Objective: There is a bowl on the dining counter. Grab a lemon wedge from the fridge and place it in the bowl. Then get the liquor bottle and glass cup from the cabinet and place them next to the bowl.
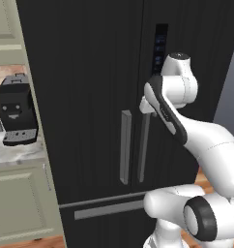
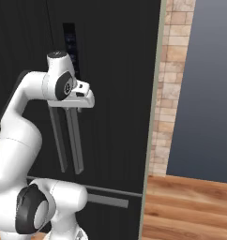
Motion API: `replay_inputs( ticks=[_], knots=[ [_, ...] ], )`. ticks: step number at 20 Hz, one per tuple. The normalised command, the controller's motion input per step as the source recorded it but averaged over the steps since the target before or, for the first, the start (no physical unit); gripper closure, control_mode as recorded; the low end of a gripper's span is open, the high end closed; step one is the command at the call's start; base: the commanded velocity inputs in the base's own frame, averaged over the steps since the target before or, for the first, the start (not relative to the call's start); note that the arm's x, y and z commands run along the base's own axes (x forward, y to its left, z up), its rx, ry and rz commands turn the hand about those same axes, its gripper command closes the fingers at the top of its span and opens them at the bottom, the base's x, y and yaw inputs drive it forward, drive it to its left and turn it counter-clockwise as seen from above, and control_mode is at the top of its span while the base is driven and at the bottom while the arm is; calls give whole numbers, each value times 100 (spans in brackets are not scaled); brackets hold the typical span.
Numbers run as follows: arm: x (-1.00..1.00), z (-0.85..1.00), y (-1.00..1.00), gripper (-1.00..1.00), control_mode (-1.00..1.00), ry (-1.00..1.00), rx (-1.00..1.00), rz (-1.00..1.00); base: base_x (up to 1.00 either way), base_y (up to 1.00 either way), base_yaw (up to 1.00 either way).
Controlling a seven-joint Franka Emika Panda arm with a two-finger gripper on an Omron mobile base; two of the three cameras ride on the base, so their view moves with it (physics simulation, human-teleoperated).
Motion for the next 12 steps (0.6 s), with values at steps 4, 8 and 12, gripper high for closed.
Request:
replay_inputs(
  ticks=[4, 8, 12],
  knots=[
    [-26, -3, 0, -100, -100, -5, 0, 0, 0, 0, 0],
    [-39, -22, 3, -100, -100, -35, 0, 0, 0, 0, 0],
    [-37, -19, 3, -100, -100, -37, 0, -1, 0, 0, 0]
  ],
)
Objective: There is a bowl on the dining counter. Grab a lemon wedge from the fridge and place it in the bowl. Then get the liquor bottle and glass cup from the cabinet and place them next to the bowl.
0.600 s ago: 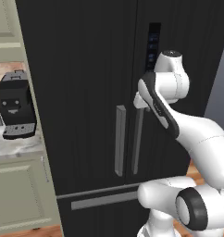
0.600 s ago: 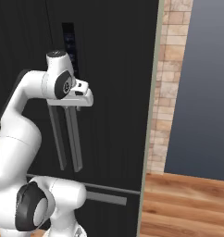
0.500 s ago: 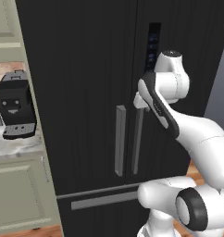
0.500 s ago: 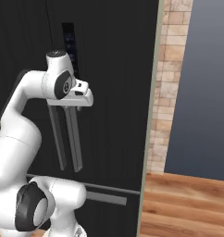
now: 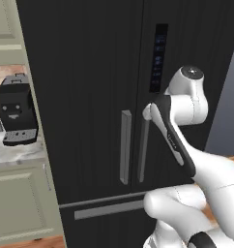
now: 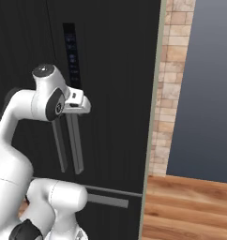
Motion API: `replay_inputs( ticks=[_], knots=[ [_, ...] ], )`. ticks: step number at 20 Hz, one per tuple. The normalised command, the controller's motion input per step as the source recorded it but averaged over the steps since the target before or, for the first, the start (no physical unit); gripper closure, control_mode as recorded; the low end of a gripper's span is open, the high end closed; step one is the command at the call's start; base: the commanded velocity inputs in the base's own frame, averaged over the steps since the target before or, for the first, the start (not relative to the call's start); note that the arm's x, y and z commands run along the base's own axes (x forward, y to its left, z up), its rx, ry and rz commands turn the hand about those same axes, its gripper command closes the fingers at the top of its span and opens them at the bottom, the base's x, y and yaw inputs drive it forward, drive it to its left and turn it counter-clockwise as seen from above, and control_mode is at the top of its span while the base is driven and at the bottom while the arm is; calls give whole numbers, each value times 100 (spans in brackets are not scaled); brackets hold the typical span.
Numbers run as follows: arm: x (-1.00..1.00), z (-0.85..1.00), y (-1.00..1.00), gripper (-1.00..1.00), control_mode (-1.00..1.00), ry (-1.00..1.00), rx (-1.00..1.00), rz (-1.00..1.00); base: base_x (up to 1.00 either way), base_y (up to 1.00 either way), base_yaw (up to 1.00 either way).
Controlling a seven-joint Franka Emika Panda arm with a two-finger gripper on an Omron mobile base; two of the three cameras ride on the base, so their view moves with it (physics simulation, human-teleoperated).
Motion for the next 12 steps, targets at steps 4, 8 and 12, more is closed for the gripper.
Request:
replay_inputs(
  ticks=[4, 8, 12],
  knots=[
    [-23, -22, 0, -100, -100, -24, 0, -3, 0, 0, 0],
    [-2, -28, 9, -100, -100, -7, 0, -5, 0, 0, 0],
    [0, -14, 7, -100, -100, 0, 0, 0, 0, 0, 0]
  ],
)
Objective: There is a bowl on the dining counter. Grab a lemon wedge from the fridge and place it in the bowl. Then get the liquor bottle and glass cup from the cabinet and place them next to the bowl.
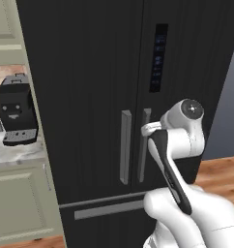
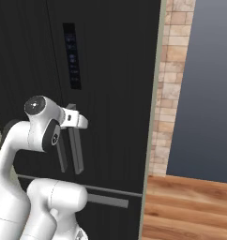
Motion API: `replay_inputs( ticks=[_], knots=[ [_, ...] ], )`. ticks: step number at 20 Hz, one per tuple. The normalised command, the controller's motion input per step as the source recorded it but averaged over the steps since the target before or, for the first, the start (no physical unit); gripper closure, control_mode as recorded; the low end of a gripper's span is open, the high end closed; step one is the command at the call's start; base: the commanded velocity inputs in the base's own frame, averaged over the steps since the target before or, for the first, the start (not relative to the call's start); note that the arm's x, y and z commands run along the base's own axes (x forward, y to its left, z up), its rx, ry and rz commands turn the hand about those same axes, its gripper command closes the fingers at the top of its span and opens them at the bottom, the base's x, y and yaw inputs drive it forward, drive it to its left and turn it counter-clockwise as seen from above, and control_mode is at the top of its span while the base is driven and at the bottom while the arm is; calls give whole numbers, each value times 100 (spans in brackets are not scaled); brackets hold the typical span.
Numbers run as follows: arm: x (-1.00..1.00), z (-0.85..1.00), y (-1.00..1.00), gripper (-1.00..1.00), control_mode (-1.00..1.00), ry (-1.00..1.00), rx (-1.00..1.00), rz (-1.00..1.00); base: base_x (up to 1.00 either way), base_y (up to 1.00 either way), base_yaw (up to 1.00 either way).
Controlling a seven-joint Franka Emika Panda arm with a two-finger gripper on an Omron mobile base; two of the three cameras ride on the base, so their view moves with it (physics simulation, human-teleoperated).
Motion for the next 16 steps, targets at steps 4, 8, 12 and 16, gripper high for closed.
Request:
replay_inputs(
  ticks=[4, 8, 12, 16],
  knots=[
    [0, 0, 0, -100, 100, 0, 0, 0, -9, 5, 0],
    [0, 0, 0, -100, 100, 0, 0, 0, -39, 22, 0],
    [0, 0, 0, -100, 100, 0, 0, 0, -53, 30, 2],
    [0, 0, 0, -100, 100, 0, 0, 0, -50, 37, 1]
  ],
)
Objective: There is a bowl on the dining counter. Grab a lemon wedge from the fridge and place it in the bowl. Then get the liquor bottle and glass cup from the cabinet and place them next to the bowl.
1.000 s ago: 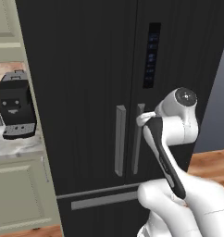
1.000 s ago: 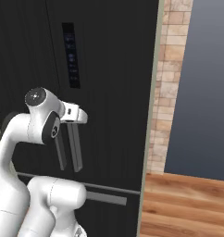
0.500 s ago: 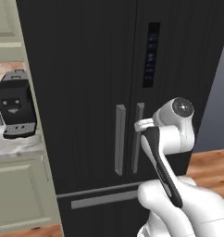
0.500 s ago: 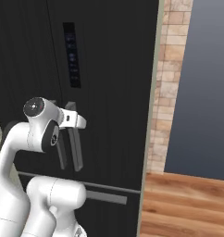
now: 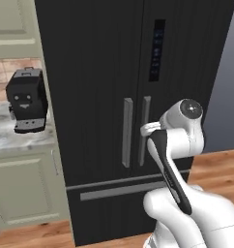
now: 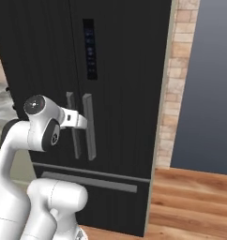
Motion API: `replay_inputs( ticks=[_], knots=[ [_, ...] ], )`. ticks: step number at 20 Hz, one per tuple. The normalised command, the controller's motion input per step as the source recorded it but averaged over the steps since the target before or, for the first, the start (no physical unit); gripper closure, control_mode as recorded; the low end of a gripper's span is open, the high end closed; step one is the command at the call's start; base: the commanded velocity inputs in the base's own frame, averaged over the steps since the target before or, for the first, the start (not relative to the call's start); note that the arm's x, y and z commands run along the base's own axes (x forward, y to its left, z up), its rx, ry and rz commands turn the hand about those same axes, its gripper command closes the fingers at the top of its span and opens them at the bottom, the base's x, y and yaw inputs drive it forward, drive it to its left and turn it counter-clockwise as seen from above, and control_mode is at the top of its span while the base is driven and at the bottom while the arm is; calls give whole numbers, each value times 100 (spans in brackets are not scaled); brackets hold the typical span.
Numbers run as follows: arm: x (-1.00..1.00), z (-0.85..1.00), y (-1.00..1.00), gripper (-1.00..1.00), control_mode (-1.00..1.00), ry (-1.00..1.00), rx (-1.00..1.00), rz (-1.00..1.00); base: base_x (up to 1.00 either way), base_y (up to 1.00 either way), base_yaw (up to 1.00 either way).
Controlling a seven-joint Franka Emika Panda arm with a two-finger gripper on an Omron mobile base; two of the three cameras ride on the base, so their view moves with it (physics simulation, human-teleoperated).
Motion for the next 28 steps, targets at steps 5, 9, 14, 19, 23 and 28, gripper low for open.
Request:
replay_inputs(
  ticks=[5, 9, 14, 19, 23, 28],
  knots=[
    [0, 0, 0, -100, 100, 0, 0, 0, -42, 27, 0],
    [0, 0, 0, -100, 100, 0, 0, 0, -7, 21, 0],
    [0, 0, 0, -100, 100, 0, 0, 0, -1, 18, 0],
    [39, 0, -3, -100, -100, -1, 0, 0, 1, 2, 0],
    [94, 0, -17, -100, -100, 5, 0, 0, 0, 0, 0],
    [98, 0, -6, -100, -100, 2, 0, 0, 0, 0, 0]
  ],
)
